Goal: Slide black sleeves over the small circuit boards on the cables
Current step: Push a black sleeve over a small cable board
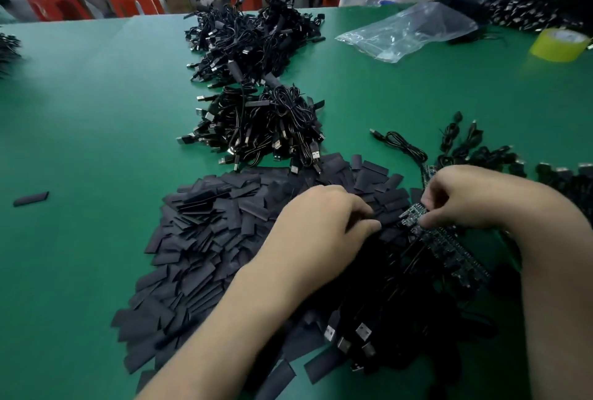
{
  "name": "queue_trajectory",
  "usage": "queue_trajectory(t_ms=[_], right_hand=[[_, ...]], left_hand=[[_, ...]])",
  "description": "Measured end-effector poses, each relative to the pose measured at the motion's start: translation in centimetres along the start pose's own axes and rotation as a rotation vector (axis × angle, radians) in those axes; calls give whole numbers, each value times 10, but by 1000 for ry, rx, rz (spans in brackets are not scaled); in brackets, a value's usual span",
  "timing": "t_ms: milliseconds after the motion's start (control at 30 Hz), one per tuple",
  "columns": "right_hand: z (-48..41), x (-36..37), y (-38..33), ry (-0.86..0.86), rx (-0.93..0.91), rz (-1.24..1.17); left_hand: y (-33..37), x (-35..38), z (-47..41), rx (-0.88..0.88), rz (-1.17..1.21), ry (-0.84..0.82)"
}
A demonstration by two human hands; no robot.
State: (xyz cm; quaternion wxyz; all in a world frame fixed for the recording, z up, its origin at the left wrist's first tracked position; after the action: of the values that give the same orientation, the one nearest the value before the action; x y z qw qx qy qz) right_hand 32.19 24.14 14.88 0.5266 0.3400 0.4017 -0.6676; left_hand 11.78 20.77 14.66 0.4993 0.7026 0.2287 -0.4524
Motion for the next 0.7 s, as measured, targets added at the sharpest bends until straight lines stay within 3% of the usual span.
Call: queue_trajectory(t_ms=[133, 300, 700], right_hand=[[18, -22, -7, 81, -176, -177], [49, -34, -37, -2, -506, -567], [52, -25, -85, 88, -685, -635]], left_hand=[[2, -16, 2, -7, 199, 54], [9, -35, 7, 28, 501, 97], [-31, -62, 14, -91, 852, 30]])
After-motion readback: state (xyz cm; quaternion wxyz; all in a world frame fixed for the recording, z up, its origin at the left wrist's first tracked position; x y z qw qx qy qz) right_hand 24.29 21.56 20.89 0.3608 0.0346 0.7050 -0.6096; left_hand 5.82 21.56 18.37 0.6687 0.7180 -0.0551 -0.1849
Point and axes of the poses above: each hand's wrist, its own z-axis away from the middle knuckle, its own x-axis out of the palm, y = z × x, the point moved 4 cm from there along -z, towards the middle knuckle, and after that the axes turned 4 degrees about y, right-handed, at the moved point
